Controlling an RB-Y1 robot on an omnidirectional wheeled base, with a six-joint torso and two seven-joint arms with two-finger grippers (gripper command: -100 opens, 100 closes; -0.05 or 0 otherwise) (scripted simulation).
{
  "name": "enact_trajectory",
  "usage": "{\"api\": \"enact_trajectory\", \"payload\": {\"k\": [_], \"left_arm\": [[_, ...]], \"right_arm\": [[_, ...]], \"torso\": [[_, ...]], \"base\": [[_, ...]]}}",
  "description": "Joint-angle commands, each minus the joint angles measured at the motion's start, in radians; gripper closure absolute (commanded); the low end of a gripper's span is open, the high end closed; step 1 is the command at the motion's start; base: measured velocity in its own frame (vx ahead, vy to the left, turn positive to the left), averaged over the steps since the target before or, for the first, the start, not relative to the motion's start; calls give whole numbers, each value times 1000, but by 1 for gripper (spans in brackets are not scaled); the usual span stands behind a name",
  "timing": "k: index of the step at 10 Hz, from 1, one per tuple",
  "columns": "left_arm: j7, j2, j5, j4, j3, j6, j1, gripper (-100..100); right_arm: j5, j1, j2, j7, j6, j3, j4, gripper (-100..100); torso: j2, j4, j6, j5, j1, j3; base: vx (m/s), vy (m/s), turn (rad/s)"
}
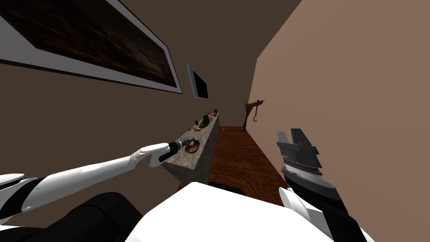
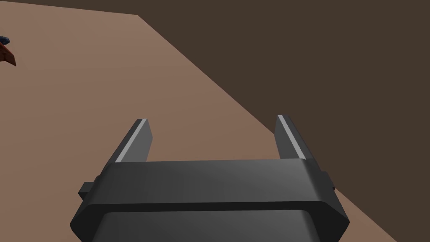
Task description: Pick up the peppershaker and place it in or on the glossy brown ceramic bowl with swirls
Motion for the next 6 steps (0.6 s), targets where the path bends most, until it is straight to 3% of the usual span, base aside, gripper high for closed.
{"api": "enact_trajectory", "payload": {"k": [1, 3, 4, 5, 6], "left_arm": [[0, 0, 0, 0, 0, 0, 0, -100], [0, 0, 0, 0, 0, 0, 0, -100], [0, 0, 0, 0, 0, 0, 0, 0], [26, 50, 15, -34, 16, 17, 1, -100], [40, 76, 23, -51, 24, 25, 1, -100]], "right_arm": [[0, 0, 0, 0, 0, 0, 0, 0], [0, 0, 0, 0, 0, 0, 0, 0], [0, 0, 0, 0, 0, 0, 0, 0], [0, 0, 0, 0, 0, 0, 0, 0], [0, 0, 0, 0, 0, 0, 0, 0]], "torso": [[0, 0, 0, 0, 0, 0], [-2, -1, 1, 0, 0, -1], [-2, -1, 1, 0, 0, -2], [-3, -1, 1, 0, 0, -2], [-4, -1, 0, 0, 0, -2]], "base": [[0, 0, 0], [0, 0, 0], [0, 0, 0], [14, 18, 142], [31, 27, 128]]}}
